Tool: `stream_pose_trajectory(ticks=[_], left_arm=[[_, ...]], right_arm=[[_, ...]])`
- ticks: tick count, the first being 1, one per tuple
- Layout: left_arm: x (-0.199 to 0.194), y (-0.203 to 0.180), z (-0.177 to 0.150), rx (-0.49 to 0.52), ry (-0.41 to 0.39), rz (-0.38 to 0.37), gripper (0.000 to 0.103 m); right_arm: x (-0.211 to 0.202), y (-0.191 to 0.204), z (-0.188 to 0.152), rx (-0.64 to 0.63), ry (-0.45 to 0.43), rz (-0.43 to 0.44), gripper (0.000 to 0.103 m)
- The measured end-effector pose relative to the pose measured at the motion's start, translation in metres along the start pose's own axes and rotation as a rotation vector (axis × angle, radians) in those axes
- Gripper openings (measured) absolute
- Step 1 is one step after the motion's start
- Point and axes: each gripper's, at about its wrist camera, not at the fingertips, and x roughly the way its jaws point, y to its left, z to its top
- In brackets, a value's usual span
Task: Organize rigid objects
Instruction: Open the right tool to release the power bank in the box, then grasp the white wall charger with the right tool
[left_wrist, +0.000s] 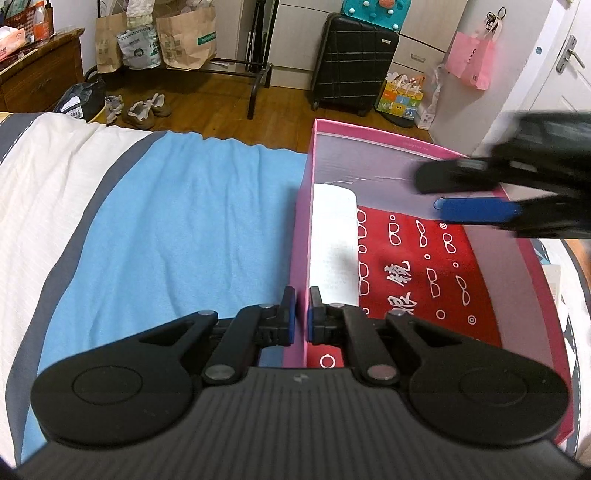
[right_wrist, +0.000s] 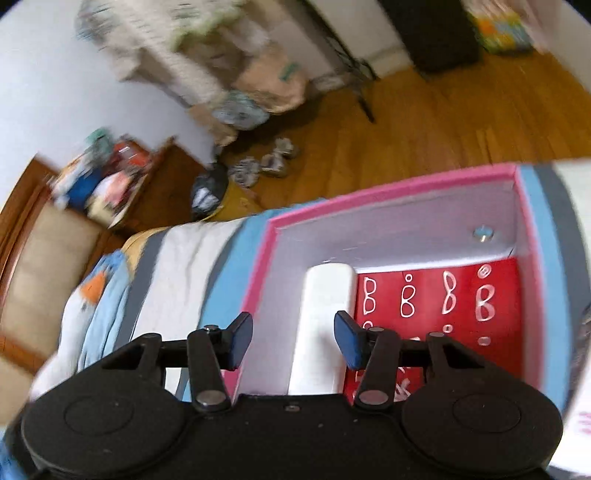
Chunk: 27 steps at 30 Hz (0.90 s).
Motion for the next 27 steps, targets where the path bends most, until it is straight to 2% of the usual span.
stream_pose_trajectory(ticks=[2,7,12,16,21,27], left_arm=[[0.000,-0.002,0.001,0.003,0.000,0.006,0.005],[-0.001,-0.001,0.001,-0.011,-0.007,0.005,0.005],[0.000,-0.002,0.001,-0.004,-0.007,0.011,0.005],[-0.001,-0.002,0.002,0.006,-0.004,0.023,0.004],[-0.001,-0.014,0.000,0.084,-0.019,0.086,0.003],[-0.002,-0.012,0.001,0.077,-0.017,0.082,0.003]], right_arm=[[-0.027,0.005,-0.005,-0.051,0.015,-0.019,0.055],[-0.094,-0.011,-0.023,-0.053,0.031,-0.029,0.055],[-0.134,-0.043,-0.045,-0.080,0.010,-0.114,0.055],[-0.134,-0.073,-0.076,-0.137,0.044,-0.172,0.055],[-0.110,-0.103,-0.111,-0.171,0.106,-0.238,0.055],[-0.087,-0.104,-0.128,-0.286,0.111,-0.357,0.055]])
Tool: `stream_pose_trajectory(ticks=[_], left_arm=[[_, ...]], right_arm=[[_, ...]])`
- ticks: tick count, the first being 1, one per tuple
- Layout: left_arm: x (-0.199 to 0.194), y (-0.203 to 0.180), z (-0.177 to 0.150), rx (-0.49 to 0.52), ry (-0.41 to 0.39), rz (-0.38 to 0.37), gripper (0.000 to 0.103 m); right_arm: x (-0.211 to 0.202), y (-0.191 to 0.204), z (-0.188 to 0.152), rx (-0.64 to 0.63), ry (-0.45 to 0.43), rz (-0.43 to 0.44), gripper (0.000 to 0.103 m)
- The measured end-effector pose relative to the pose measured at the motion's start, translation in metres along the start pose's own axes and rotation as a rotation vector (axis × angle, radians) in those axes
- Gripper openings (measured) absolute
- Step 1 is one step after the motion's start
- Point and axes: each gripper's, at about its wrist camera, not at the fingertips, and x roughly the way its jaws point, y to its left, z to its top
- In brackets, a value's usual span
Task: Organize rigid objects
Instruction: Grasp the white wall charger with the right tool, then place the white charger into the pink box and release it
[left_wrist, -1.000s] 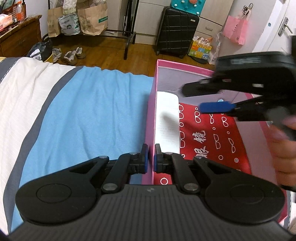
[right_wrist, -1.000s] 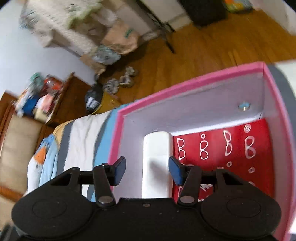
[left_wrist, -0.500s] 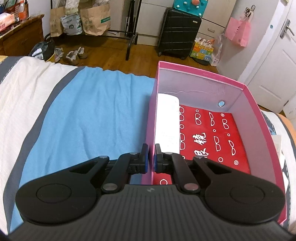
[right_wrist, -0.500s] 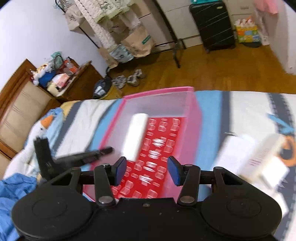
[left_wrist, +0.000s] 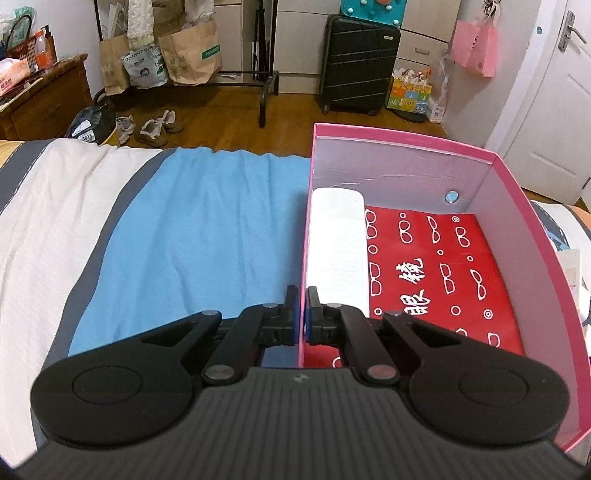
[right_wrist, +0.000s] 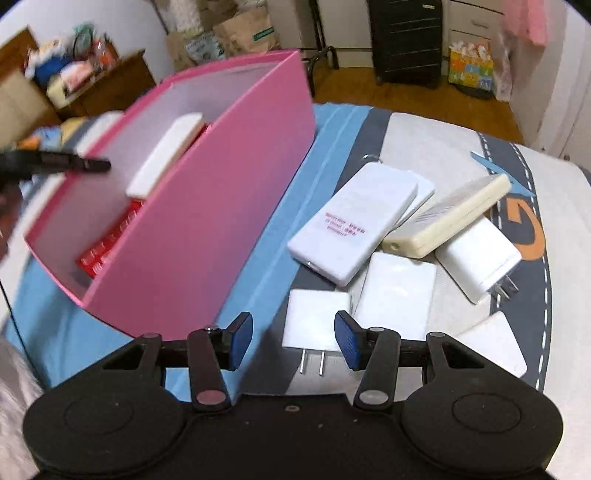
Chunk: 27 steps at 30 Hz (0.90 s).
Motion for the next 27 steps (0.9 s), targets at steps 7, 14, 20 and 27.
stream_pose_trajectory(ticks=[7,14,20,27], left_arm=[[0.000,-0.001,-0.001,0.003,0.000,-0.001,0.003],[0.002,0.002,-0.002,-0.019,0.006,-0.019,0.003],[0.003,0.005,-0.001,-0.033,0.013,-0.029,0.003],[0.003,0.005,-0.001,-0.038,0.016,-0.028,0.003]], right_arm=[[0.010,0.001,0.003,-0.088,0.024,-0.076,0.054],[0.015,-0.002,0.000,-0.009,-0.004,-0.091,0.049],[-0.007,-0.006,-0.004,0.062,-0.059,-0.057,0.049],[-0.040,0.003,-0.001,0.087,-0.171,-0.063,0.049]])
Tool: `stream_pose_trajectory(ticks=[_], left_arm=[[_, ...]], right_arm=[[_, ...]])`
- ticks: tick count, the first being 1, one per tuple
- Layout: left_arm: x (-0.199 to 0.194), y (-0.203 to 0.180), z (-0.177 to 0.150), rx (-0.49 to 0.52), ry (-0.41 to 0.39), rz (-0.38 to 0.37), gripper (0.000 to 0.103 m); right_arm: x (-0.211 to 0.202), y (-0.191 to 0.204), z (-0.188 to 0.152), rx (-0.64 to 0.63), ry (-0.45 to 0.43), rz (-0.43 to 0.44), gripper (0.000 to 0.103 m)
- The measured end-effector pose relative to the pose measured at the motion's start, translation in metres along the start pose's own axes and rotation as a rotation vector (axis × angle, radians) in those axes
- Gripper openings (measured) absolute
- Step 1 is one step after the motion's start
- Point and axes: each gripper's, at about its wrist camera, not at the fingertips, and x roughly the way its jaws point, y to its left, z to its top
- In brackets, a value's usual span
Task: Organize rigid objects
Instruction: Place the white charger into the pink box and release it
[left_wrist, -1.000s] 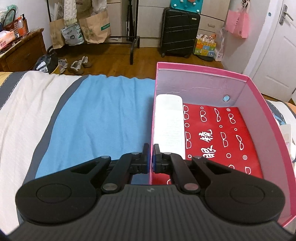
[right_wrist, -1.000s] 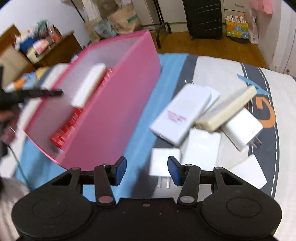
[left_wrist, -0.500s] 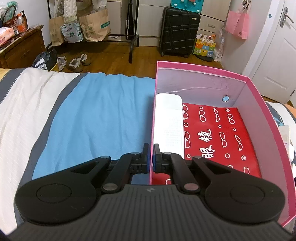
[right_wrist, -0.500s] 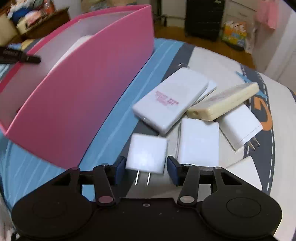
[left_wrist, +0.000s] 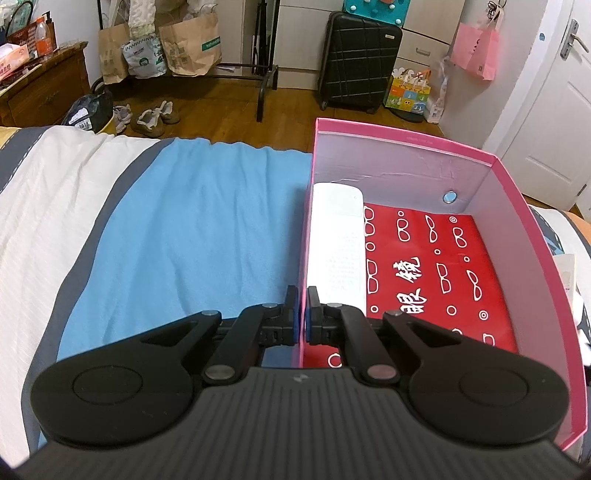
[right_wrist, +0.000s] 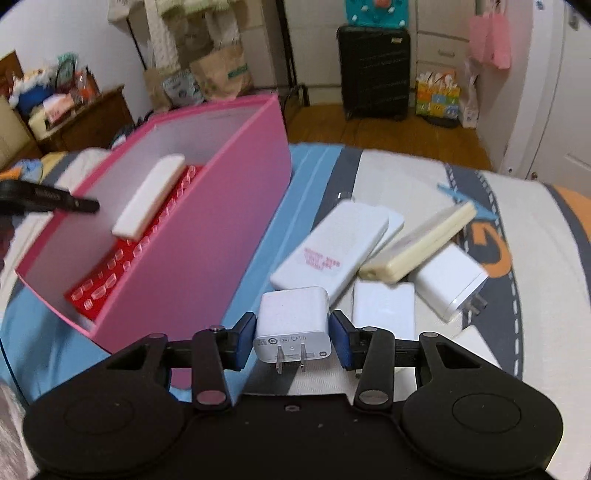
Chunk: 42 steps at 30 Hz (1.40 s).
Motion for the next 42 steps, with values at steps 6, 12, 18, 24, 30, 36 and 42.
stream_pose_trajectory(ticks=[6,12,18,24,30,36,42], left_arm=[[0.000,0.001,-0.001,-0.006,0.001,-0.001,0.003],[0.000,0.005,0.000,-0.034,0.005,-0.018,0.004],[0.000,0.007,-0.001,-0.035,0.015,-0.034,0.004],[0.001,0.008,-0.001,-0.039,0.015,-0.039,0.004],[0.001,0.007,-0.001,-0.019,0.016,-0.035,0.004],[0.001,0.004,0.000,0.026,0.034,-0.042,0.004],[-0.001,0.007,0.002,0.035,0.064,-0.074,0.006]], right_arm=[[-0.054,0.018,0.028,0.095,-0.149,0.187,0.049],[-0.034,0.087,0.069,0.014,-0.070,0.395,0.049],[0.057,0.107,0.072,0.262,0.139,0.423,0.049],[0.109,0.124,0.068,0.364,0.255,0.330,0.049],[0.126,0.132,0.057,0.435,0.265,0.263,0.049],[0.123,0.135,0.055,0.428,0.267,0.263,0.056],[0.055,0.128,0.059,0.210,0.127,0.335,0.056]])
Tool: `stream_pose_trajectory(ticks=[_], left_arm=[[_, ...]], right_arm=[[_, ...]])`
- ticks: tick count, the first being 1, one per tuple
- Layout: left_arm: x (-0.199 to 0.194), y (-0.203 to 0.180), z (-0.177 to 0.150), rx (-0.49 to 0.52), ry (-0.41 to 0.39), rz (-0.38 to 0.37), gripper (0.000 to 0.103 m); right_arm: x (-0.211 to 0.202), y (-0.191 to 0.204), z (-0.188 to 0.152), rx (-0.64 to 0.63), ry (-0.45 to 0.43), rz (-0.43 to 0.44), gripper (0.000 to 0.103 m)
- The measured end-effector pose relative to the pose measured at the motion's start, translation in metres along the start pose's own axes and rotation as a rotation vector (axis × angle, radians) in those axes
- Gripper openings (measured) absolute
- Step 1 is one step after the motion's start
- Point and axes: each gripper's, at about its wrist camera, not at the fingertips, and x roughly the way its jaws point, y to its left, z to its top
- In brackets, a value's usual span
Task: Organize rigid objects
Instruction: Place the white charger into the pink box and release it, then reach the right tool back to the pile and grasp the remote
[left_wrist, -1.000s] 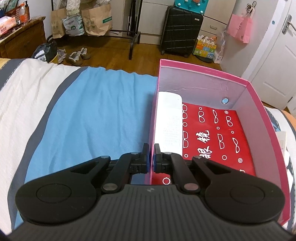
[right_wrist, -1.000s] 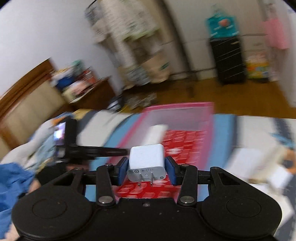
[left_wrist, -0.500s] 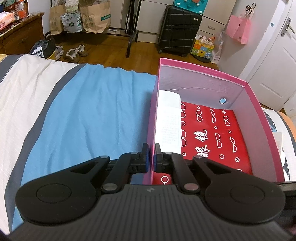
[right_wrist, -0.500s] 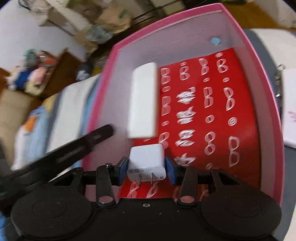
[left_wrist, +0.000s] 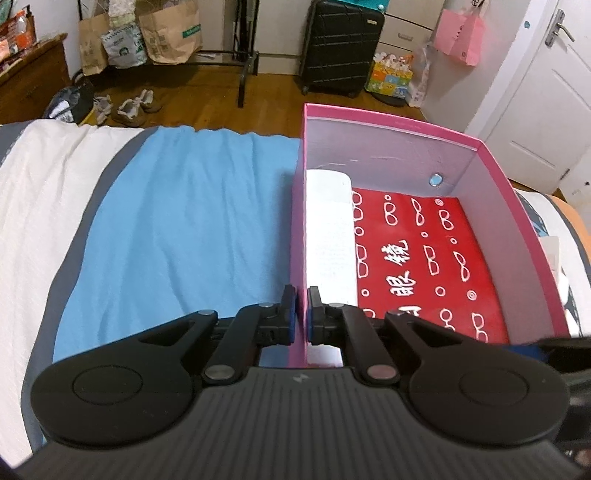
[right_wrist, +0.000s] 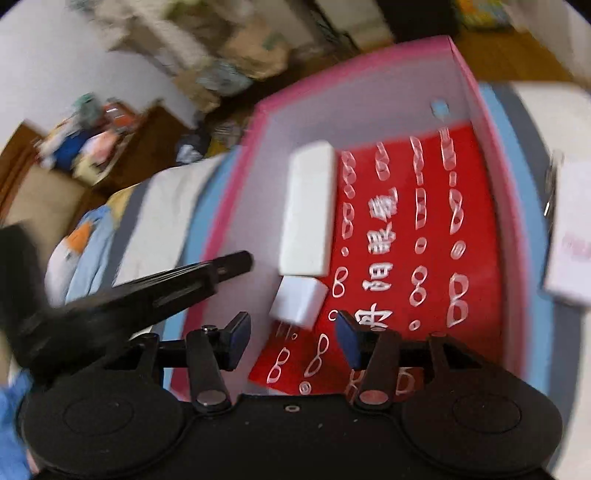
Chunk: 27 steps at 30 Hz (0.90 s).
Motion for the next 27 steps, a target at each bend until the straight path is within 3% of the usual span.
stream_pose_trajectory(ticks=[2,5,7,10,18,22,27], left_arm=[[-0.001,0.000,0.000,0.012,0.009,-0.012,0.006],[-0.002,-0.002,-0.001,0.042,0.016,-0.014,0.006],[-0.003,-0.004,-0.002,0.065,0.021,-0.010,0.006],[-0.004,-0.007,-0.003,0.091,0.027,-0.003,0.007],[-0.004,-0.011,-0.003,0.104,0.041,0.021,0.008],[-0.004,-0.014,-0.004,0.114,0.041,0.038,0.008],[-0.002,-0.017,-0.004,0.111,0.046,0.060,0.007]], right_arm=[[-0.028,0.002,-0.005,-0.105,-0.056,0.002,0.058],[-0.063,-0.001,-0.011,-0.238,-0.123,-0.030,0.071],[-0.082,-0.009,-0.013,-0.288,-0.162,-0.076,0.077],[-0.101,-0.029,-0.012,-0.301,-0.152,-0.147,0.077],[-0.130,-0.111,-0.024,-0.132,-0.084,-0.260,0.077],[-0.124,-0.154,-0.041,0.044,-0.061,-0.325,0.077],[-0.119,-0.196,-0.048,0.208,-0.070,-0.340,0.076]])
